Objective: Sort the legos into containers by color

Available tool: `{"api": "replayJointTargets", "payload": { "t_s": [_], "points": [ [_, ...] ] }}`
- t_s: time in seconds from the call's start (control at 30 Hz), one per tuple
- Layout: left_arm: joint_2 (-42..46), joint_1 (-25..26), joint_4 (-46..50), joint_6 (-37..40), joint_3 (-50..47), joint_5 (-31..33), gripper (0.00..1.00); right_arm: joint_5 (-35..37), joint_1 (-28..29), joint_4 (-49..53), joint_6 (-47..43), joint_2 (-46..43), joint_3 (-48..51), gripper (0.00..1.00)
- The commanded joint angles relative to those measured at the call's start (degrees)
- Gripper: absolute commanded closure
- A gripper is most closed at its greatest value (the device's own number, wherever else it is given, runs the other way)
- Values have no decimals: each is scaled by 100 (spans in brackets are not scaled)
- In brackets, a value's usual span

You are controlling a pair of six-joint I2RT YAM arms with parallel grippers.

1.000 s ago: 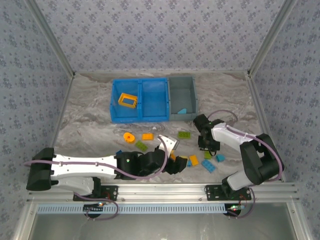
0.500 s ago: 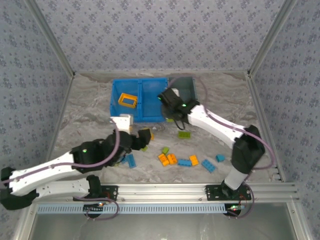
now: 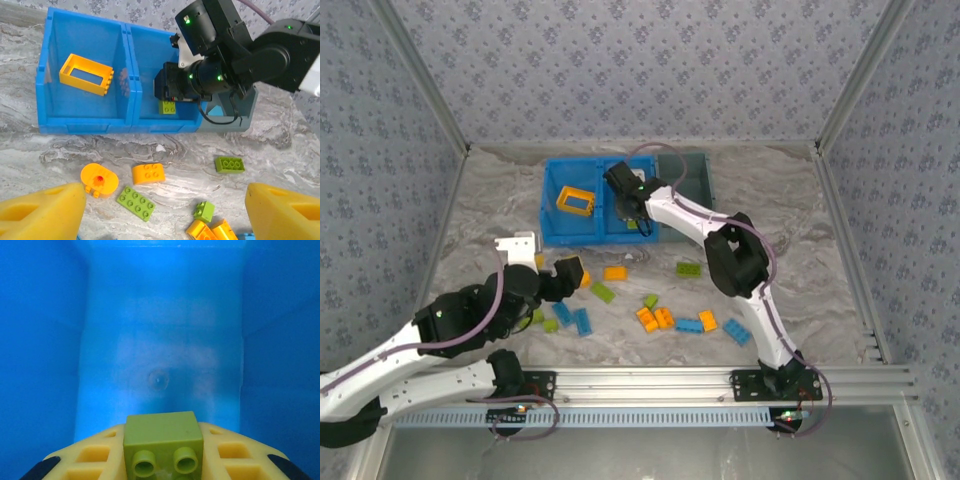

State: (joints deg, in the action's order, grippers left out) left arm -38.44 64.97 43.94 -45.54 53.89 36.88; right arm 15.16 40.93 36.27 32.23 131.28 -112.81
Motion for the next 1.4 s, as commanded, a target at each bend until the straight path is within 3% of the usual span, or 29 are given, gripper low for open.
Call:
{"api": "replayJointTargets", "payload": {
  "t_s": [0.0,0.23,0.33,0.43,0.57,0.67,0.77,1.0,1.37],
  "points": [
    [-35,-37,296,13,92,-2,17,-163,-4,449,160,226,-528,65],
    [-249,-300,942,-434,242,-28,15,-88,55,536,139,-20,-592,44],
    [-457,-700,1104,-547,262,-447,15,90,126,590,73,-415,-586,43],
    [-801,-1476,1133,-743,215,-1385,16,408,295,462,-96,-1105,-219,45],
    [-1489,-2782,713,-1001,-32,-2838,21,752,863,-1054,-630,-2727,1843,42],
    [-1975,-3188,229,-1231,-190,-3115,23,936,1519,-2563,-1092,-4070,3780,40],
    [-2391,-3384,-252,-1671,-402,-3221,24,1091,2164,-3194,-1166,-5007,5155,37],
    [-3442,-3565,-1087,-2566,-687,-3345,21,1786,3150,-2654,-545,-5906,6025,36],
    [-4533,-3570,-1645,-2916,-770,-3364,21,1951,3420,-2430,-252,-6044,6243,35]
  ]
}}
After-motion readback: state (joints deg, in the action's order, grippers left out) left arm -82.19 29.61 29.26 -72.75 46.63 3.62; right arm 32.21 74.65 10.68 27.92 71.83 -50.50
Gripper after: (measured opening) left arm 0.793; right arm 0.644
